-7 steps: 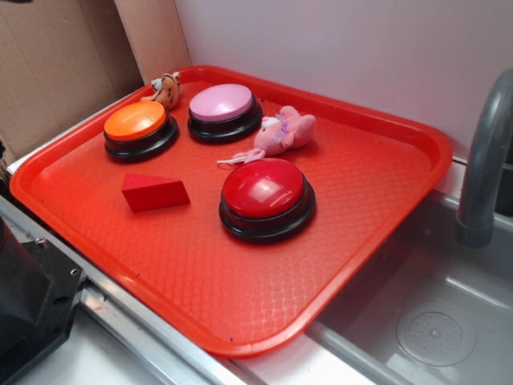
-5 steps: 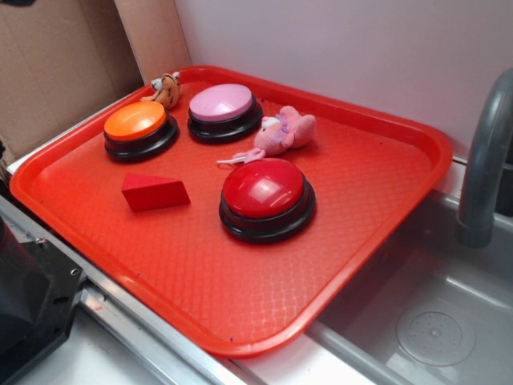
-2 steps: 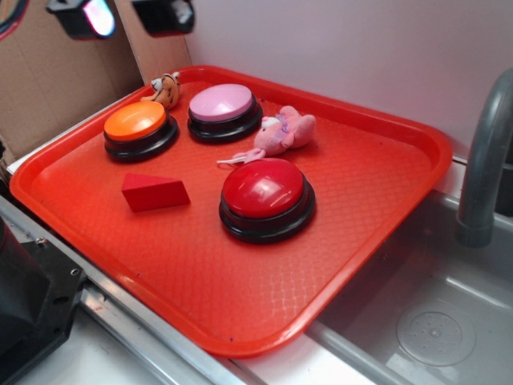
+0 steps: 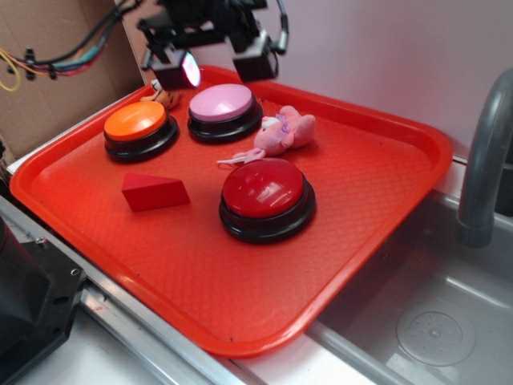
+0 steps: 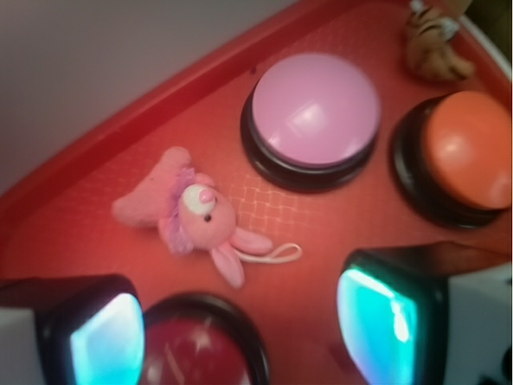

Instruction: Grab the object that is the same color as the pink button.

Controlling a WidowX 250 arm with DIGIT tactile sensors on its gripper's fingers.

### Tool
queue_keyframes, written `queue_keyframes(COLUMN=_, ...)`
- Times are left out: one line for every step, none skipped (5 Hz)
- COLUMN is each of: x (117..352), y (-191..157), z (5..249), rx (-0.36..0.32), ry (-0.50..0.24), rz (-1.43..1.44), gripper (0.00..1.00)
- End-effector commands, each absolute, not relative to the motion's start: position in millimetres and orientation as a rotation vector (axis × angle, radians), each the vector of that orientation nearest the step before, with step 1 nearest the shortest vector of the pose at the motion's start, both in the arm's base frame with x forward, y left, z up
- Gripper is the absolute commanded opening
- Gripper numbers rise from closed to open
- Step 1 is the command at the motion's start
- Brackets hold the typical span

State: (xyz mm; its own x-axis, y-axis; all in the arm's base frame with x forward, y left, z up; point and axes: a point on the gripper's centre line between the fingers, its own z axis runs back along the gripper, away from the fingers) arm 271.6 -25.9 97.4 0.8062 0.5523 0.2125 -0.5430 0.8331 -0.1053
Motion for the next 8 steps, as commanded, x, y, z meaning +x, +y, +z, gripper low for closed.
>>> queue_keyframes(x=307, y=-40, z=57, rx=0.009, ry=-0.261, rz=0.574, gripper=1.00)
queue_keyframes(x=315, y=-41, z=40, rx=0.024, ry=-0.255, rz=0.562, gripper=1.00)
queue_keyframes(x=318, y=-38, z=31, rx=0.046, ry=-0.256, rz=0.568, gripper=1.00)
queue_keyframes(x=317, y=-34, z=26, rx=0.055, ry=-0.249, rz=0.586, gripper=1.00)
queue_keyframes(x=316, y=-31, z=21, rx=0.032, ry=-0.263, rz=0.599, gripper=0.21)
queue_keyframes(x=314, y=-30, z=21, rx=0.028, ry=-0.266, rz=0.609, gripper=0.00)
queue_keyframes(x=312, y=-26, z=28, rx=0.010, ry=-0.260, rz=0.598, gripper=0.00)
queue_keyframes(x=309, y=-23, z=48, rx=-0.018, ry=-0.256, rz=0.536, gripper=0.00)
